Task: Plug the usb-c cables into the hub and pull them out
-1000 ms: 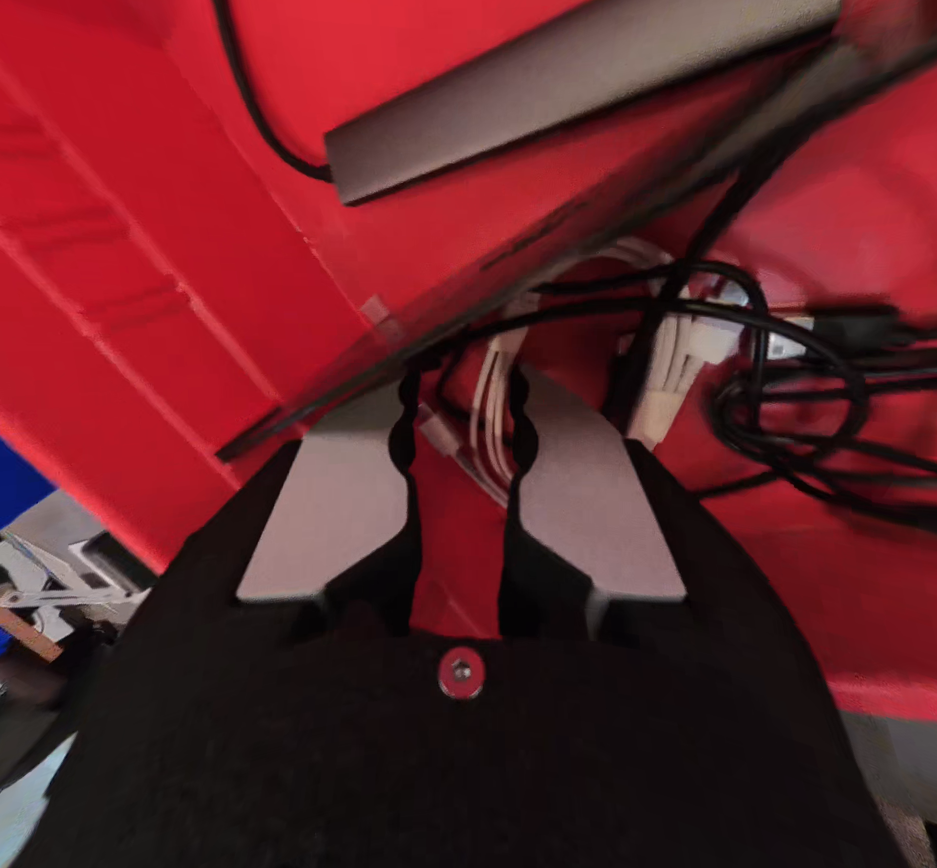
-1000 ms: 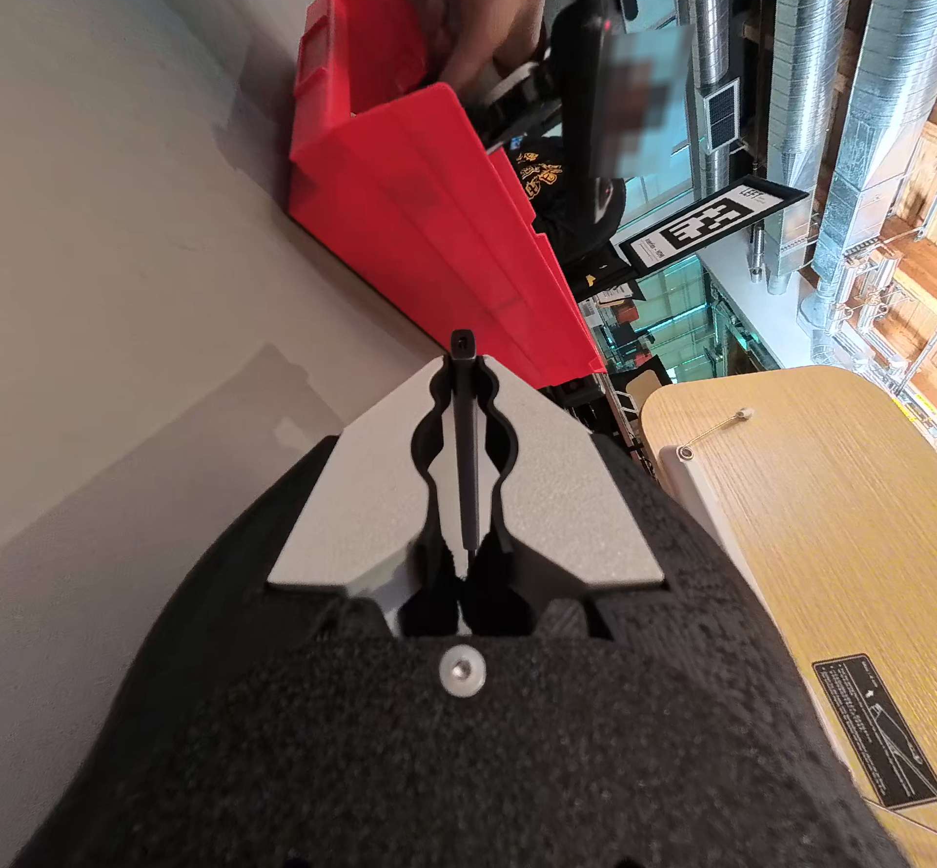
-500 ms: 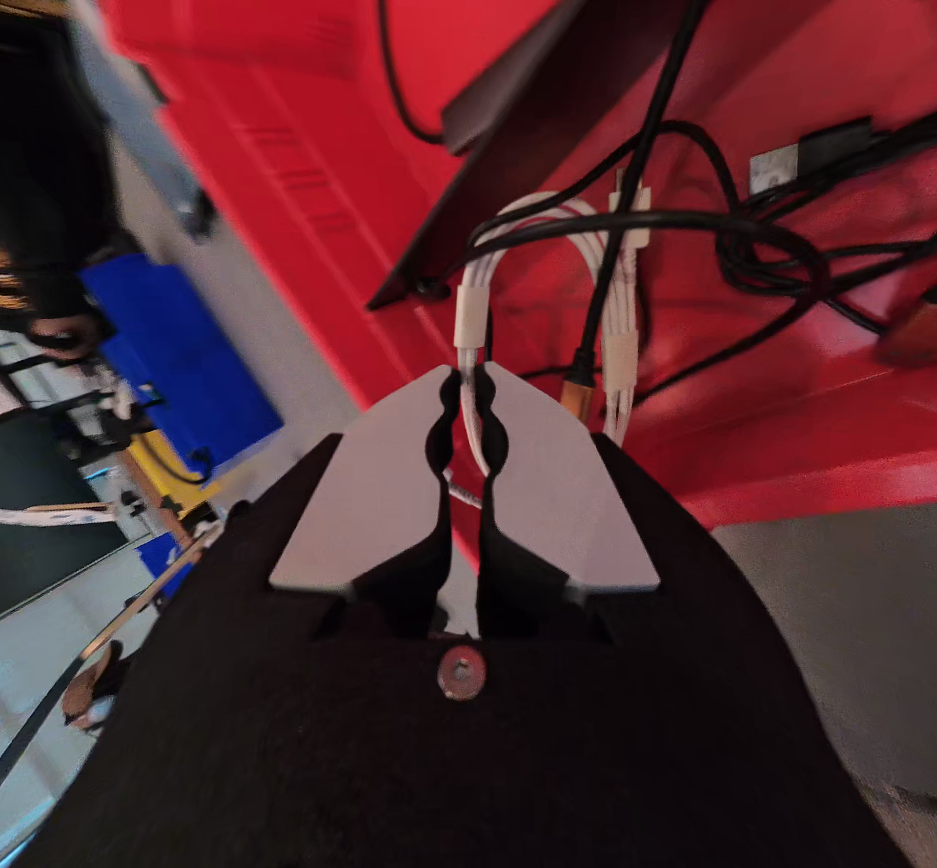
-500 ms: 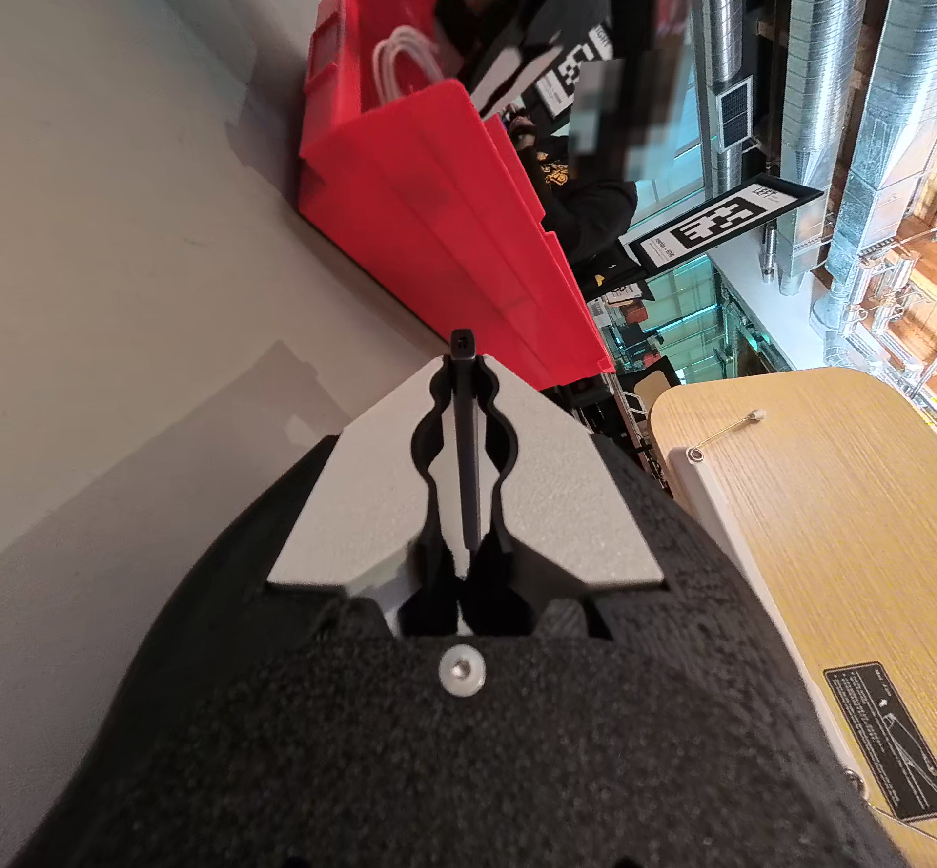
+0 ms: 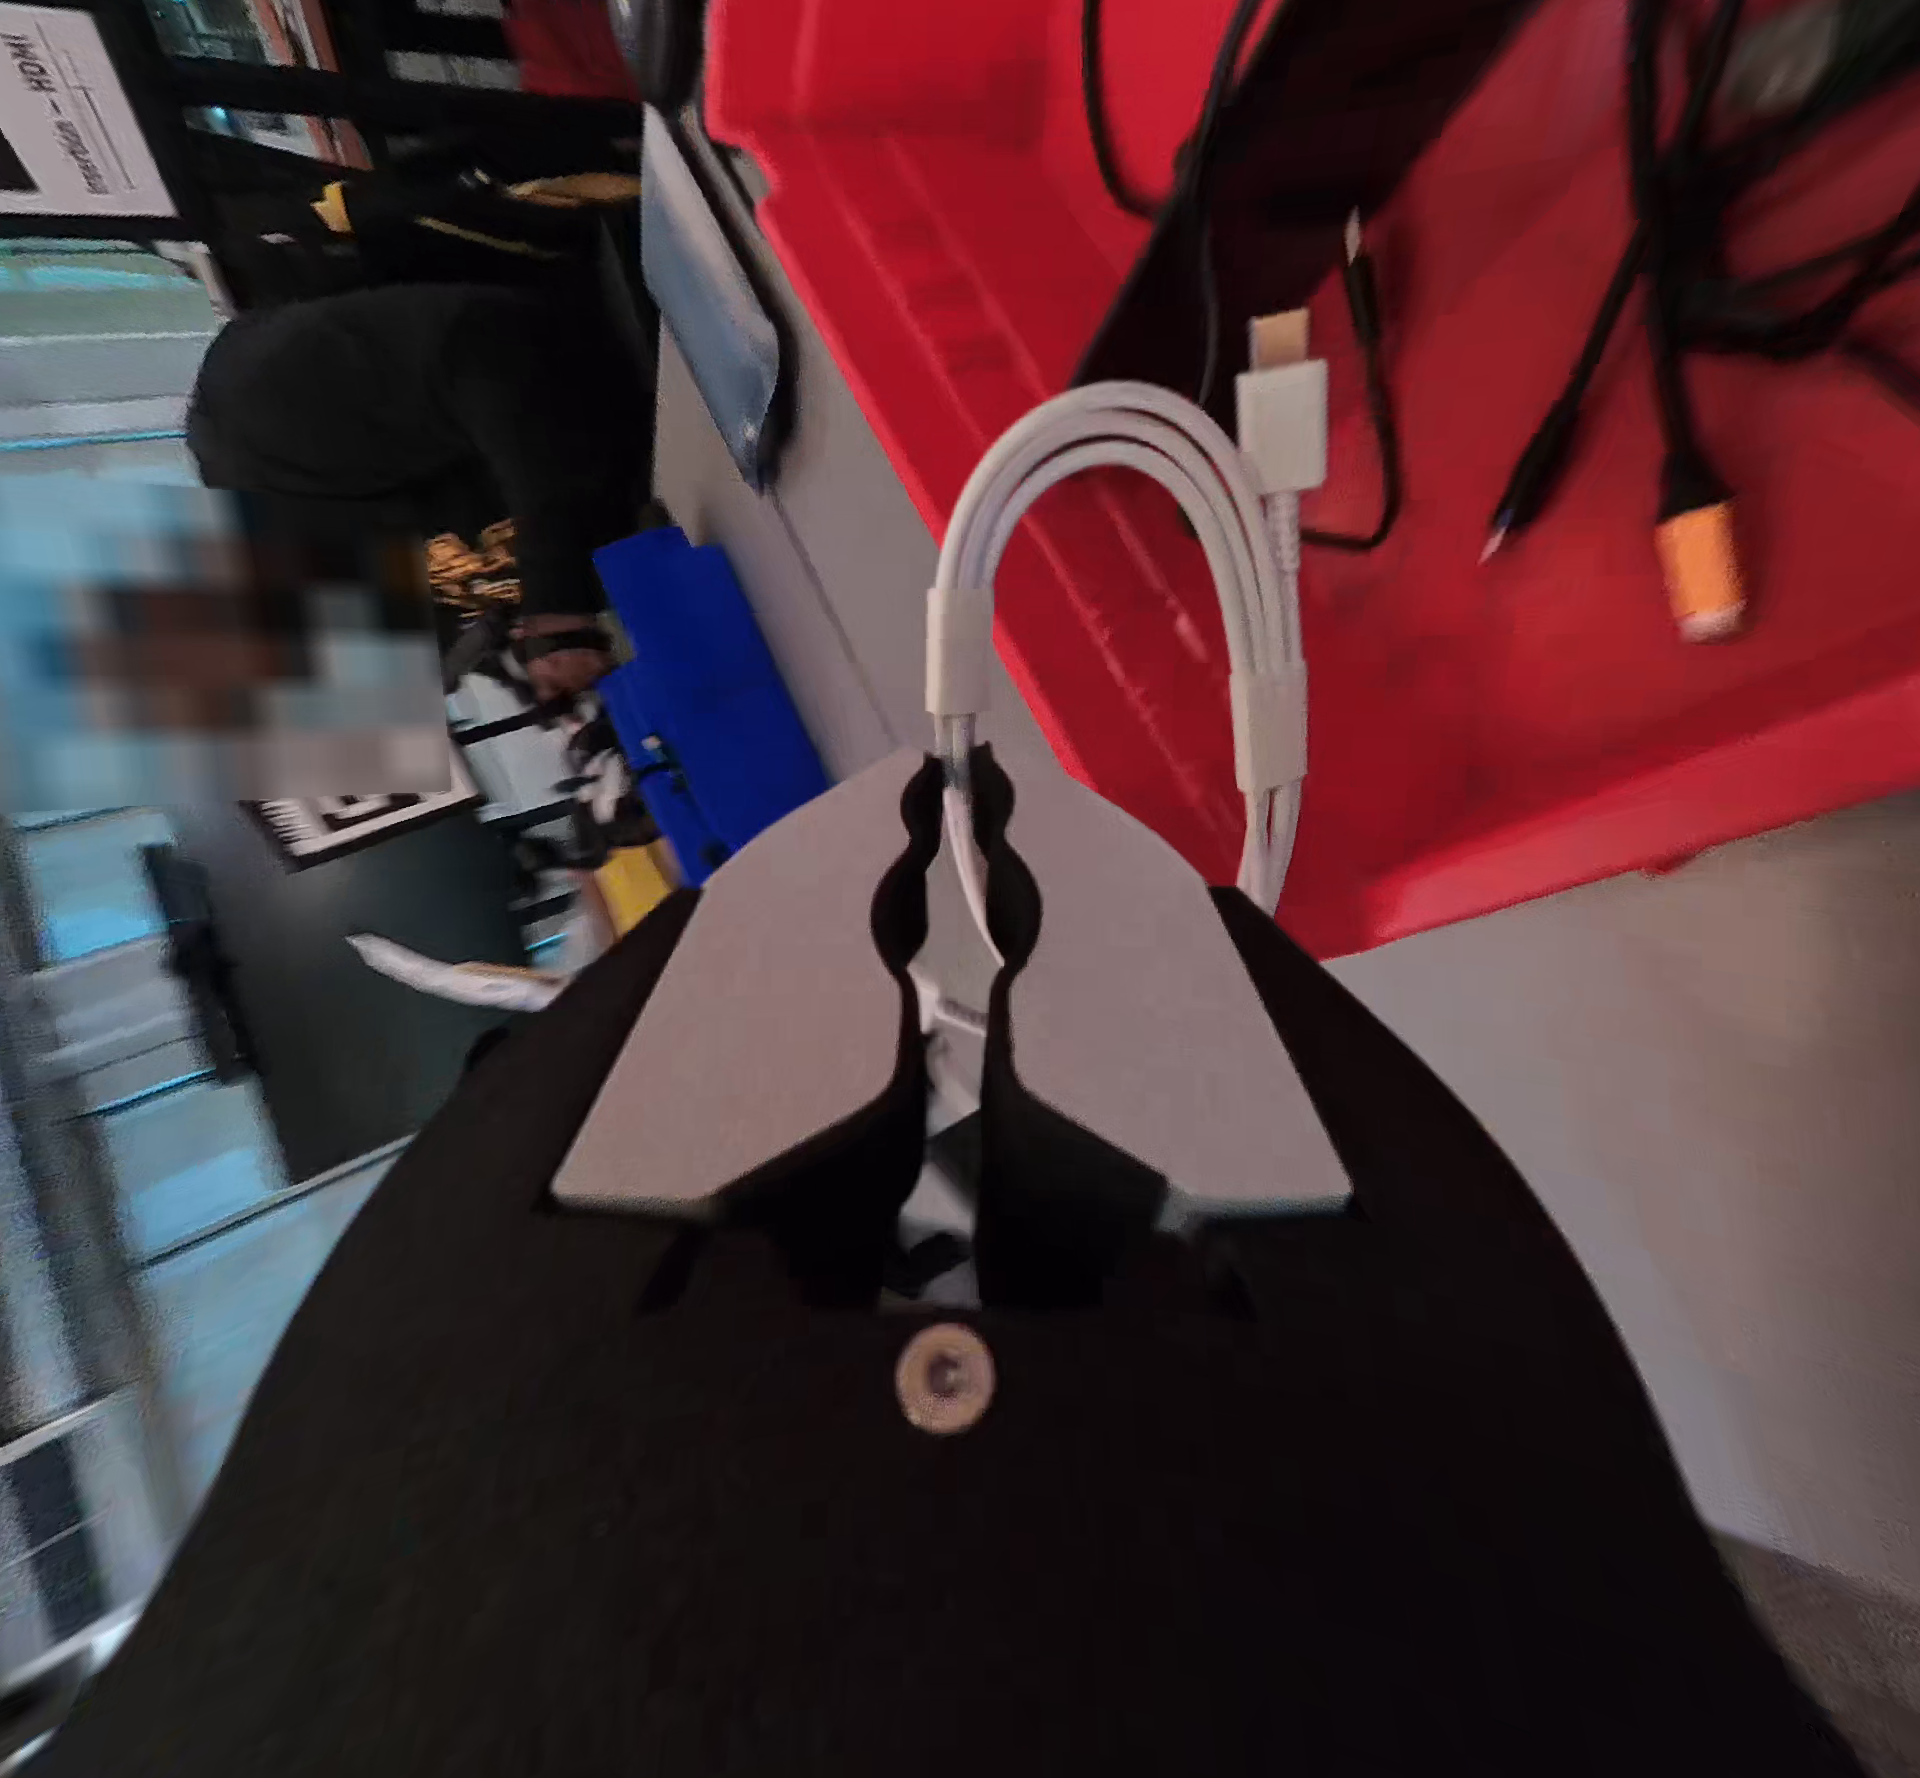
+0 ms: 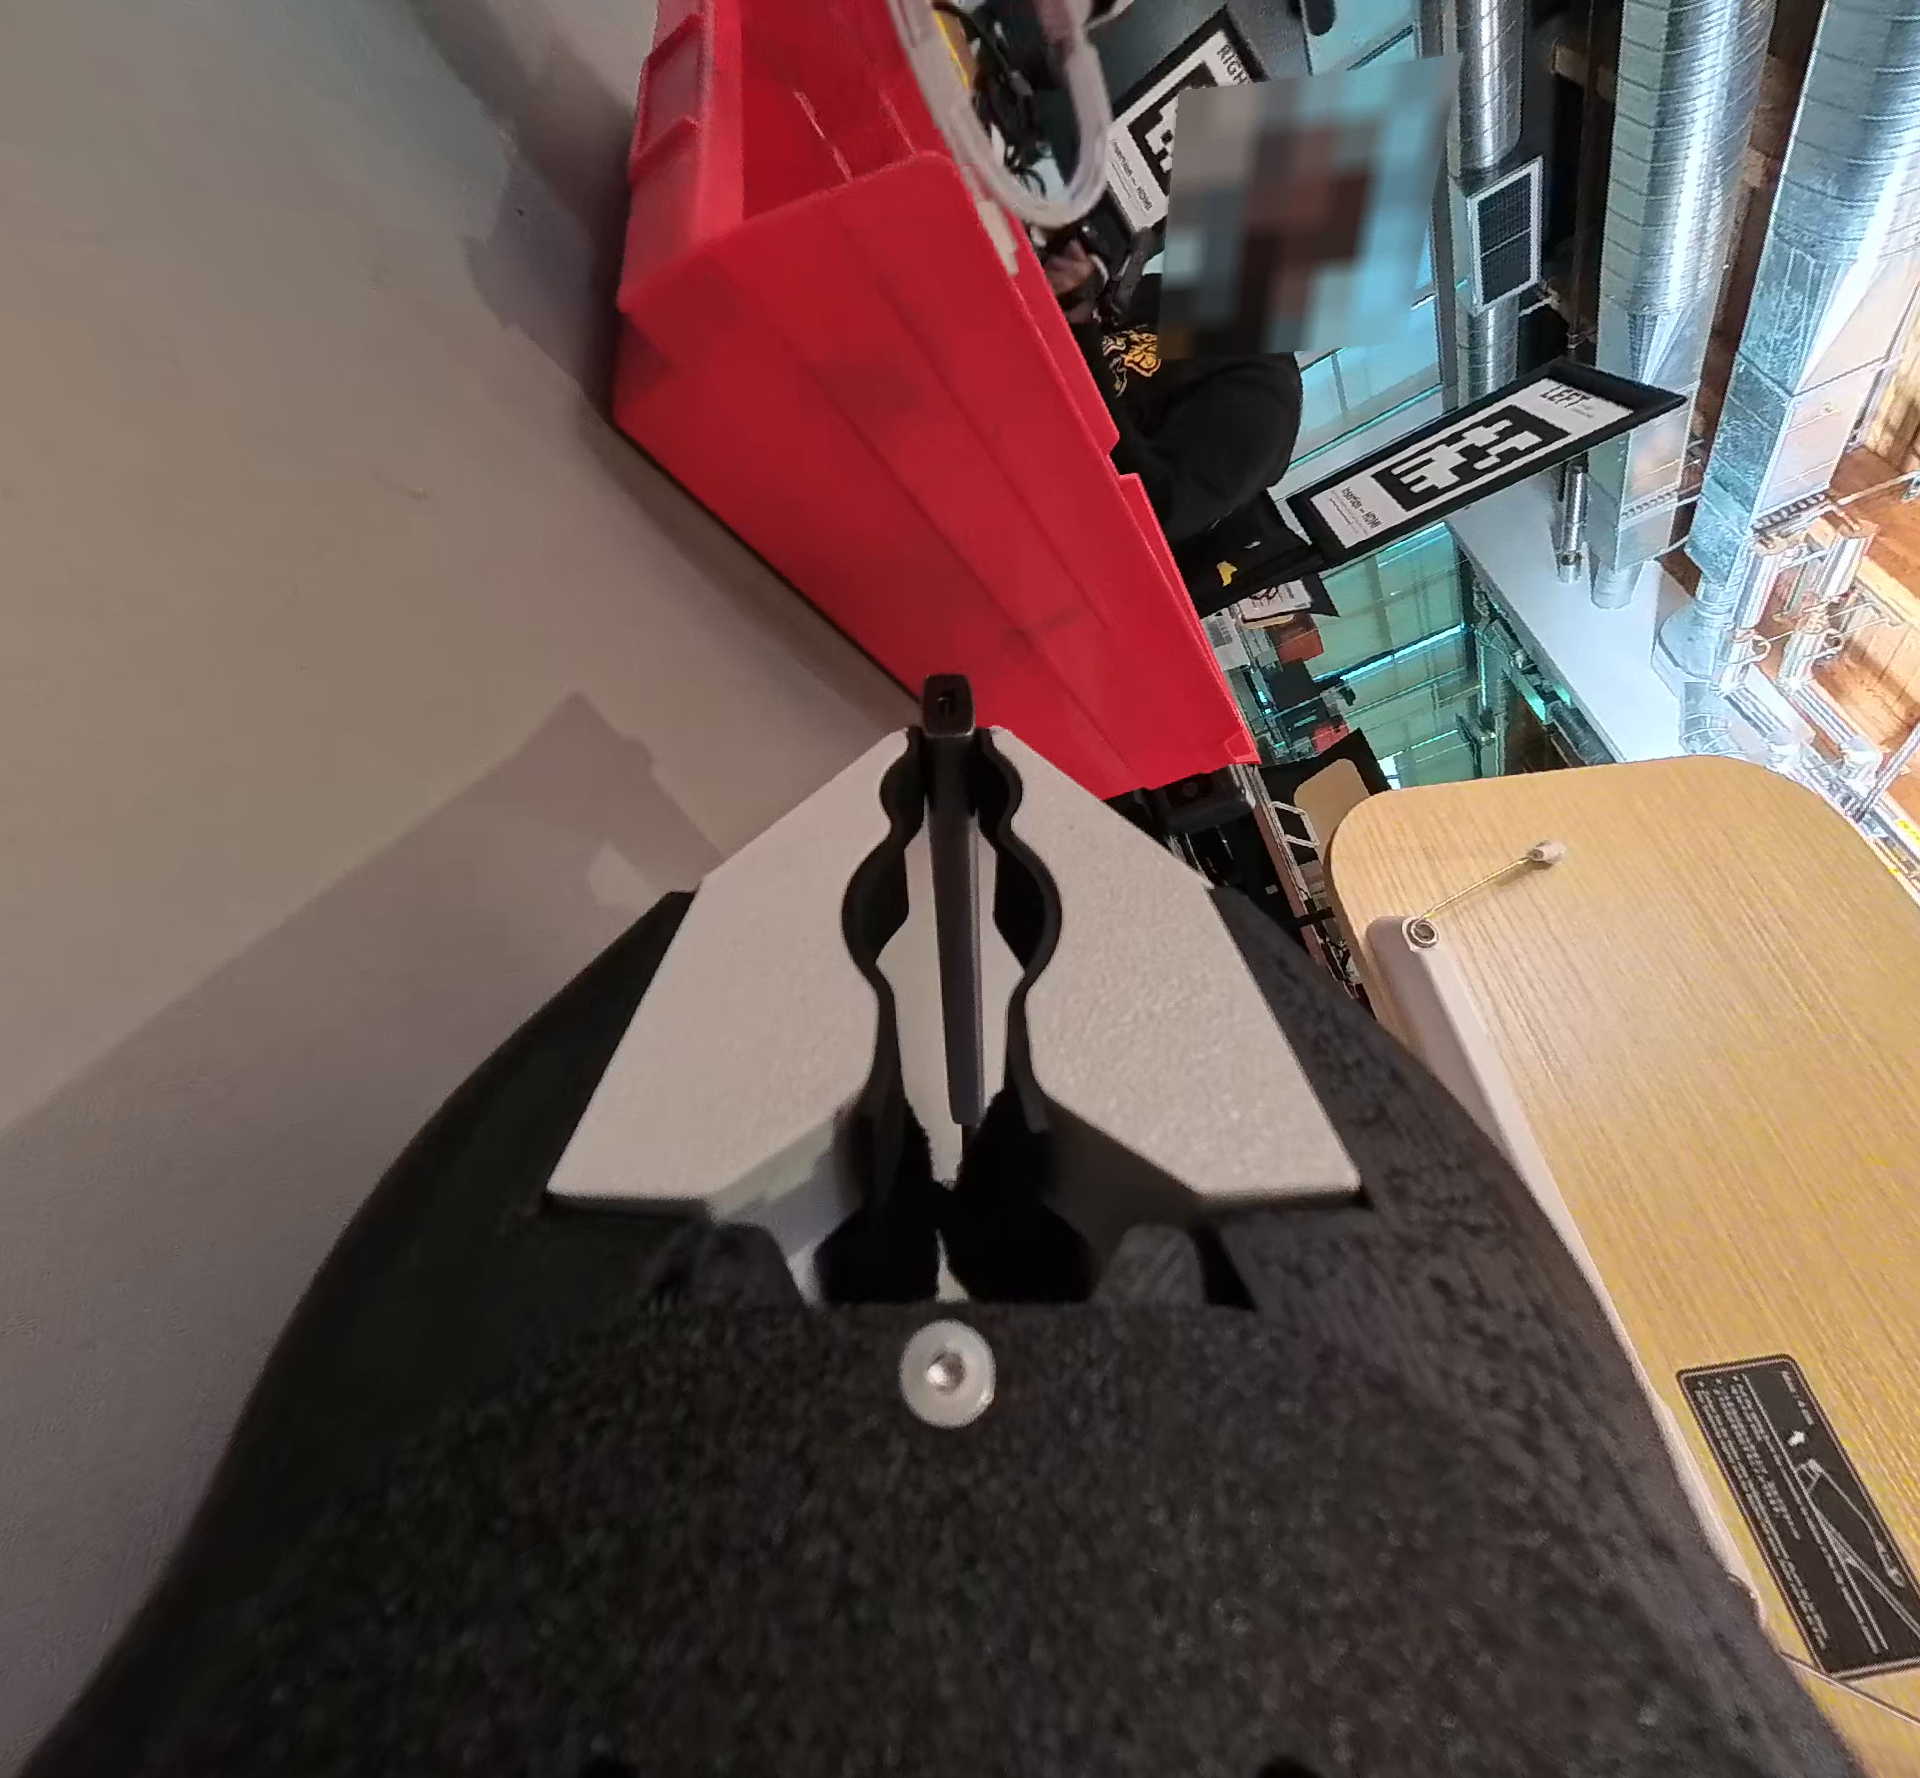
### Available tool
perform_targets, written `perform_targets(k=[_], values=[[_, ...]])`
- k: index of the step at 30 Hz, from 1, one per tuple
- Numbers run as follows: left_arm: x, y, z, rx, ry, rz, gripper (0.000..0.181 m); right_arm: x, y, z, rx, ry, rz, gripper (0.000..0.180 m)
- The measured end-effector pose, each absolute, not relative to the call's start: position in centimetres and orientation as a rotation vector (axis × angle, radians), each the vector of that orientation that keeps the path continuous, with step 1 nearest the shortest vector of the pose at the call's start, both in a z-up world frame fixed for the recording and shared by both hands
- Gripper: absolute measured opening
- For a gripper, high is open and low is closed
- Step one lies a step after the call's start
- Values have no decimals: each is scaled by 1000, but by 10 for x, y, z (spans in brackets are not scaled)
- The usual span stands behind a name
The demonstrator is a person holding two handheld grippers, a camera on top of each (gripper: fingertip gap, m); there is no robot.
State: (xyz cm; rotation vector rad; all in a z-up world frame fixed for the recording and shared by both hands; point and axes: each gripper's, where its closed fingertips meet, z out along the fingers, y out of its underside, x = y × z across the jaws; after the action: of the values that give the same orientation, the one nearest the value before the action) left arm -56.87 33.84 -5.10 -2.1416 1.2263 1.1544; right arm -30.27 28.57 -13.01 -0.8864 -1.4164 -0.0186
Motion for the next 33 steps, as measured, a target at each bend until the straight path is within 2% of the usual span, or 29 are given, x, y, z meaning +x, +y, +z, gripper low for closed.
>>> perform_targets(k=[5, 9, 15, 19, 23, 24, 26, 30, 33], values=[[-511, 293, -38, -2227, 1023, 504, 5, -301, 288, -124, -900, -1380, 7, 8], [-432, 217, -65, -2352, 1127, -136, 5, -300, 289, -121, -907, -1360, 20, 8], [-376, 158, -145, -2398, 1436, -203, 5, -301, 288, -123, -901, -1374, 10, 8], [-338, 124, -164, -1906, 1920, -203, 5, -300, 288, -123, -903, -1375, 11, 8], [-332, 118, -170, -1762, 2025, -137, 6, -301, 288, -124, -902, -1382, 9, 8], [-332, 117, -168, -1763, 2001, -159, 8, -301, 288, -124, -902, -1383, 9, 8], [-335, 124, -158, -1829, 1854, -204, 33, -301, 288, -125, -903, -1386, 9, 8], [-368, 148, -125, -2135, 1268, -352, 27, -302, 288, -126, -903, -1390, 8, 8], [-398, 151, -128, -2322, 766, -324, 24, -302, 288, -127, -902, -1395, 5, 8]])
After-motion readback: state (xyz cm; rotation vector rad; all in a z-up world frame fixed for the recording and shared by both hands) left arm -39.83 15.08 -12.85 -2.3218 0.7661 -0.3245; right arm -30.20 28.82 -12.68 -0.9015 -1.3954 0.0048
